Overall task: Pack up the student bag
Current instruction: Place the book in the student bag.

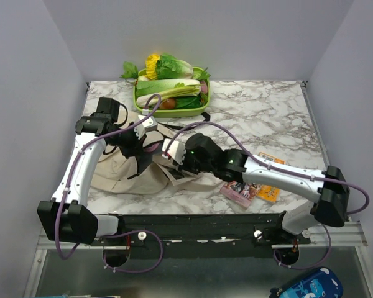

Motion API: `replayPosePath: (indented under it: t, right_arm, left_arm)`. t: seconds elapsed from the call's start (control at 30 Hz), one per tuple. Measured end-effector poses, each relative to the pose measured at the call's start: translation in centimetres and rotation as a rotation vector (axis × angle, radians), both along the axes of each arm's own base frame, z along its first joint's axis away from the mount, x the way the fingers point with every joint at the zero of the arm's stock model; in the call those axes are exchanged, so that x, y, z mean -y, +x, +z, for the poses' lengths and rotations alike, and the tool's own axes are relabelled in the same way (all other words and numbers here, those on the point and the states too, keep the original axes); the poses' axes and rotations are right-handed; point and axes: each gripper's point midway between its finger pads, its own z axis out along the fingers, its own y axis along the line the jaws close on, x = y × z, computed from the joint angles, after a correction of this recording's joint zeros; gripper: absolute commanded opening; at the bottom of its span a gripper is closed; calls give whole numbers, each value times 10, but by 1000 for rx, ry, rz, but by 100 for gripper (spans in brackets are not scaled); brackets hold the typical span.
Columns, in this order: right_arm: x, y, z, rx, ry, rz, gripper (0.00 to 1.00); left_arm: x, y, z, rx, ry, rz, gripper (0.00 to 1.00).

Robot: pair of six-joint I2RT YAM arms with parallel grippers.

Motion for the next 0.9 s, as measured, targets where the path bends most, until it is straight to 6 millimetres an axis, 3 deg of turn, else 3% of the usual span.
replayPosePath:
  t: [0.2,0.23,0.27,0.33,0.4,0.43,0.47,0.5,0.63,0.77,0.83,0.9]
  right_arm:
    - [-42,23,-13,-9,-32,-11,1]
    - [-48,26,-14,-11,-27,-20,6]
    - [-54,30,-15,-17,-23,-29,19]
    - [-66,34,-19,-34,-13,-41,29]
    - [-75,32,-22,-63,5,-56,51]
    - [-80,30,-23,-85,19,-58,63]
    - [-84,27,-24,-111,38,-57,88]
    - [-87,24,-24,-134,57,-57,100]
    - [-95,14,-22,-203,122,-53,100]
    - [-79,7,-18,-281,181,-65,100]
    - [-56,21,-9,-320,239,-134,100]
    - [-27,51,5,-337,318,-240,100]
  left_arm:
    - [1,0,-3,-2,-4,2,5]
    - [1,0,-3,-4,-4,1,5]
    - [1,0,-4,-5,-4,1,5]
    - [2,3,-4,-4,-11,19,5]
    - [-1,5,-6,-7,-9,40,5]
    - [-3,7,-7,-8,-10,53,5]
    - [-4,7,-7,-9,-10,61,5]
    - [-5,8,-7,-8,-11,67,5]
    - [-4,9,-8,-8,-14,70,5]
    - [1,5,-14,-20,-10,44,5]
    - [1,4,-16,-22,-7,35,5]
    - [2,3,-17,-21,-4,23,5]
